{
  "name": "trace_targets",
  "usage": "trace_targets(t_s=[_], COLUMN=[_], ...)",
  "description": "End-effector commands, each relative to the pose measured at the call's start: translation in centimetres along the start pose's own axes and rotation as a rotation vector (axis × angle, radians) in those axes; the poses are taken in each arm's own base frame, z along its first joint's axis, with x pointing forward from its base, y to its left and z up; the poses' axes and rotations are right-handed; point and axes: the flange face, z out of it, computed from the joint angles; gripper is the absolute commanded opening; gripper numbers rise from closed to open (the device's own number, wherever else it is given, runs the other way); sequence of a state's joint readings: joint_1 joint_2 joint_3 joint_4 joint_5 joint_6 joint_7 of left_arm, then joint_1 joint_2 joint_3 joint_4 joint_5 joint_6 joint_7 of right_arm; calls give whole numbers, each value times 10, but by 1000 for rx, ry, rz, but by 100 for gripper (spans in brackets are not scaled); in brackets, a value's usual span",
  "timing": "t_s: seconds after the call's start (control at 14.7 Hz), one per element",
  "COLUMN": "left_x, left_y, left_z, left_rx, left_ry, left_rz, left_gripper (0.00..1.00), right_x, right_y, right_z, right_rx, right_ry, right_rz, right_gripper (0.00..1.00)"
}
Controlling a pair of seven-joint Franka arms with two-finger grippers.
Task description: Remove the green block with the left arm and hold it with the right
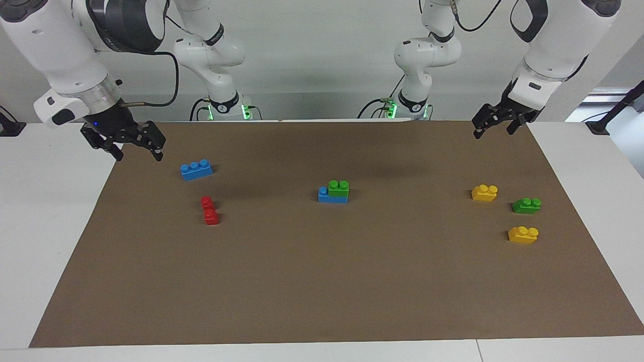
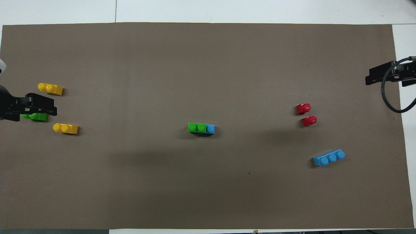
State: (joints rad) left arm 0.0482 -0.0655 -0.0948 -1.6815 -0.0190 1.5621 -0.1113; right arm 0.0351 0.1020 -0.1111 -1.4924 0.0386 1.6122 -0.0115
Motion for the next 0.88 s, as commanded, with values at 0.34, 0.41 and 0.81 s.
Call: trace_targets(t_s=[0.34,0.41,0.81], left_x=[1,1,1], left_y=[-1,-1,1], left_z=[-5,-6,-3], left_rx=[-7,-7,-8], left_ry=[9,10,7], left_rz=[8,8,-21], left_gripper=[100,100,100], right_x=[2,0,-5], right_y=[-2,-4,-41], right_z=[0,-1,2], right_rx=[0,-1,12], right_ry=[-12,-12,-31], right_rz=[18,13,-72], right_gripper=[100,100,100])
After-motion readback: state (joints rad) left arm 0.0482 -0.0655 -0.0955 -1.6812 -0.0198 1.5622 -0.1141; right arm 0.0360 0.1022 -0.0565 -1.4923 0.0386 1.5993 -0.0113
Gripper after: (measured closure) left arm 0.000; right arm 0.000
